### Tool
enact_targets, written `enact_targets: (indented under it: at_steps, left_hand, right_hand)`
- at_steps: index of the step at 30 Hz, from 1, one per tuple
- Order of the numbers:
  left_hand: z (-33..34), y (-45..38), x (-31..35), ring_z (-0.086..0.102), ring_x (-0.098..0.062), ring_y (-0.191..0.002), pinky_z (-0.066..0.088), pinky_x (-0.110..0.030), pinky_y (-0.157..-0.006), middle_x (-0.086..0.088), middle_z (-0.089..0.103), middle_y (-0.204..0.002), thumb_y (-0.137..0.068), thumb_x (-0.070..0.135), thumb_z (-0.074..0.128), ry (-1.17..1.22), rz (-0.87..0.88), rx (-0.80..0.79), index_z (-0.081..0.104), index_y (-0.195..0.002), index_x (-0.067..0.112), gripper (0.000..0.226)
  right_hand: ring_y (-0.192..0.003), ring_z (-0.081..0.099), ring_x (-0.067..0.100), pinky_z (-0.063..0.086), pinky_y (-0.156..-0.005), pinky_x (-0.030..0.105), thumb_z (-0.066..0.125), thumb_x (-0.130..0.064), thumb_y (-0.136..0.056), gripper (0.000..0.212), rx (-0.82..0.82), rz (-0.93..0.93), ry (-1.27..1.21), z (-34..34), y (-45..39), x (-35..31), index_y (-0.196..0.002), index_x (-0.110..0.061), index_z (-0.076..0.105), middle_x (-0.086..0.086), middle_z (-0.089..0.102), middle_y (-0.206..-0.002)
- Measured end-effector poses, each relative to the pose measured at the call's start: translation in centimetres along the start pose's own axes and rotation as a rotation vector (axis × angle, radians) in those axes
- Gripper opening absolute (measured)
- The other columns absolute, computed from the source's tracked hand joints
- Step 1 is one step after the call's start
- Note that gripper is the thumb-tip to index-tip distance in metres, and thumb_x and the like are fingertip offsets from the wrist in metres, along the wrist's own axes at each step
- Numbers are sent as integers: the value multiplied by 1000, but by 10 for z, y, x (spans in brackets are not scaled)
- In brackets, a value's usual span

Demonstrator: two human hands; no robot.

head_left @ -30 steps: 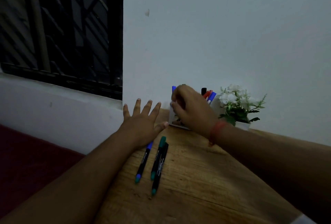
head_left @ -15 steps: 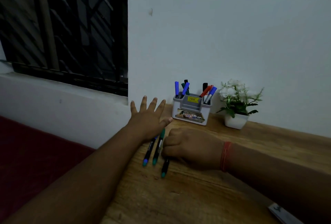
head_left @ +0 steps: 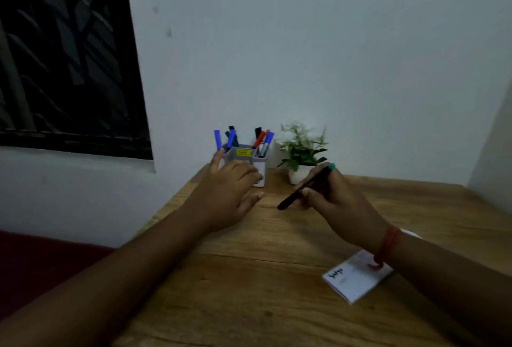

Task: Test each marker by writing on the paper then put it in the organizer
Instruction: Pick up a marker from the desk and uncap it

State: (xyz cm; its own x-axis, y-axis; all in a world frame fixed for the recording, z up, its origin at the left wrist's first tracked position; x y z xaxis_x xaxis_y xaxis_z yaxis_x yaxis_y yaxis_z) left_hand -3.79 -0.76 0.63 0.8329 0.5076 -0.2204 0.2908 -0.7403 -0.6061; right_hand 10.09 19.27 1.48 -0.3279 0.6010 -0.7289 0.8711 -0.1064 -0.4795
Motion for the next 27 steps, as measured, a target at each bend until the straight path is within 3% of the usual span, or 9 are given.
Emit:
enact_targets:
  at_steps: [3,5,7,9,13,20,24,27]
  left_hand:
    - [-4,-20,52,48,-9,-125,8,-50,-121,10,63,-125,-97,55,43,292,1,-47,58,-126,29,42]
    - [-1,-35,85,47,-9,-123,18,-40,-117,11,65,-119,-97,52,46,441,-22,-127,58,-125,32,36]
    - [5,-48,110,48,-11,-113,34,-26,-94,10,65,-105,-98,47,48,492,-31,-157,62,-115,31,27]
    - [13,-57,128,50,-9,-96,33,-17,-73,12,61,-89,-98,42,51,532,-30,-120,63,-97,30,17]
    - [28,-57,146,54,-3,-77,44,-28,-65,13,61,-81,-98,37,51,656,-57,-122,65,-98,29,16]
    - [28,-58,141,56,-6,-73,41,-24,-60,9,61,-72,-98,37,51,708,-124,-130,62,-88,30,16]
    - [30,-61,144,55,-5,-71,42,-27,-59,10,60,-72,-97,39,51,702,-139,-120,61,-87,29,18]
    - [35,-52,126,54,2,-77,41,-26,-62,17,61,-82,-97,40,49,620,-221,-189,63,-94,33,15]
  right_hand:
    - [-93,74,35,60,-86,45,61,2,-95,14,93,158,-352,-29,17,6,-102,-4,51,26,72,-94]
    - [-94,74,38,60,-87,45,62,3,-94,13,135,229,-474,-46,29,11,-100,-4,53,27,72,-93]
    - [-90,74,37,61,-84,44,62,4,-93,13,182,299,-561,-57,42,17,-100,-4,54,24,72,-91]
    - [-87,74,33,62,-81,40,61,3,-93,13,234,366,-624,-62,53,26,-105,0,58,23,72,-94]
    - [-82,71,25,60,-77,34,65,-1,-91,7,167,382,-596,-67,58,35,-96,-1,69,19,72,-92]
    - [-75,70,21,60,-72,29,66,-6,-91,7,210,365,-630,-65,53,39,-93,-1,71,15,72,-81]
    - [-70,68,18,59,-68,28,64,-11,-95,13,351,368,-582,-59,51,44,-97,1,67,13,70,-77]
    - [-58,60,11,57,-61,26,59,-12,-99,15,638,422,-681,-86,49,54,-85,-7,63,3,60,-65]
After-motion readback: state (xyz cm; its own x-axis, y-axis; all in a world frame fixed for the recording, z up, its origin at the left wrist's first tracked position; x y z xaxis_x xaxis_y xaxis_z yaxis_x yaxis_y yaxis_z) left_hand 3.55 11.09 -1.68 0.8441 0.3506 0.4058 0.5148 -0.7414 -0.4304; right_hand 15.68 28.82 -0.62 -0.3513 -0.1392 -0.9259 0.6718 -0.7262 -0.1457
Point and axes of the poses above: each hand's wrist, its own y-axis away from the middle knuckle, its own z-axis out of the palm, x = y × z, the point moved 2 cm from there along -y, towards the middle knuckle
